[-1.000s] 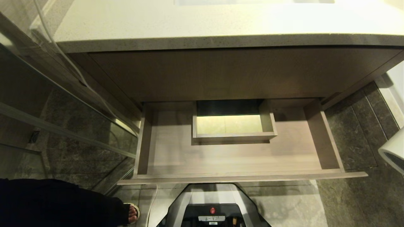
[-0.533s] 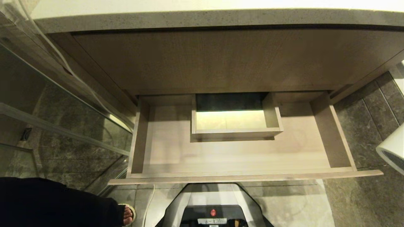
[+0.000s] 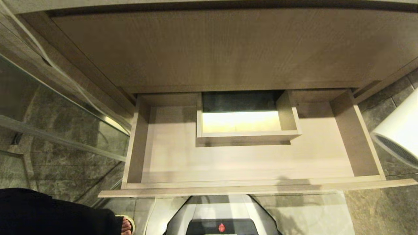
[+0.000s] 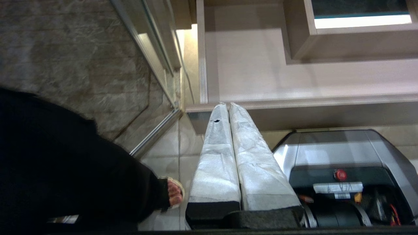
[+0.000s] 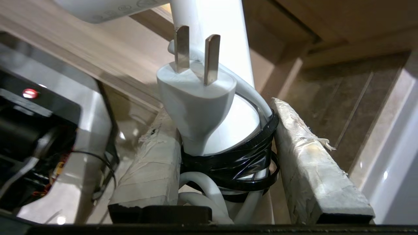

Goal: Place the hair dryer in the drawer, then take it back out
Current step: Put it into the drawer

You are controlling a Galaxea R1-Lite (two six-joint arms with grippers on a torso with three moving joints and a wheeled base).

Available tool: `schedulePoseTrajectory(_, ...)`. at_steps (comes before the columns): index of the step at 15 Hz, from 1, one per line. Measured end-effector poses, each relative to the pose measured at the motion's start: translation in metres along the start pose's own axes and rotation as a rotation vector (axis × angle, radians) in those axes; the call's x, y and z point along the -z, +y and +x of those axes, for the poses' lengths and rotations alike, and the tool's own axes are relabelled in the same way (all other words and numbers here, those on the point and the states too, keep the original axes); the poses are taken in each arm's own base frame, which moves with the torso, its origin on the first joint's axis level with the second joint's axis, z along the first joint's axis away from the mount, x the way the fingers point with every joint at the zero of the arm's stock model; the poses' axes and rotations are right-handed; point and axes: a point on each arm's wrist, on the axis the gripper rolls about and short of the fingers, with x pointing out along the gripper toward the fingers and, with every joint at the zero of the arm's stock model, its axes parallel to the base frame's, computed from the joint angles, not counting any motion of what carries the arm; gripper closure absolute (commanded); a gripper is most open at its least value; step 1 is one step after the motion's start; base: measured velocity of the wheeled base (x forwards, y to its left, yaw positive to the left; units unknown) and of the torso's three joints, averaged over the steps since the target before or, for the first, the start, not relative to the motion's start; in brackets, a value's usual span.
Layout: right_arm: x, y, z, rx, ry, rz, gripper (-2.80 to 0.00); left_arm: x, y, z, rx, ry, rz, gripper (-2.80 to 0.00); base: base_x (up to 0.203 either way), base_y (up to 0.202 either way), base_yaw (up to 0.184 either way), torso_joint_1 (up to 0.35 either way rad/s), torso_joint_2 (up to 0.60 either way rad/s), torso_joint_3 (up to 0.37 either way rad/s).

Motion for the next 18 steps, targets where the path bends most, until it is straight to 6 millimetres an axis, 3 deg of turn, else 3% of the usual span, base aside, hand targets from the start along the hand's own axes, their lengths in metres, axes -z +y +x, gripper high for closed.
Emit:
schedulePoseTrajectory(8, -0.028, -0.035, 0.076, 0.025, 0.257, 0.1, 0.0, 0.0, 0.0, 0.0, 0.0, -0.002, 0.0, 0.0, 0.0, 0.0, 0.0, -0.017, 0.39, 0.374)
schedulePoseTrajectory(11, -0.02, -0.043, 0.098, 0.011, 0.394, 0.135, 0.0, 0.0, 0.0, 0.0, -0.001, -0.002, 0.0, 0.0, 0.0, 0.0, 0.0, 0.131, 0.1, 0.267)
schedulePoseTrajectory(18, 0.014, -0.047, 0.136, -0.115, 0.72, 0.227, 0.0, 0.0, 0.0, 0.0, 0.001, -0.002, 0.0, 0.0, 0.0, 0.0, 0.0, 0.041, 0.03, 0.056)
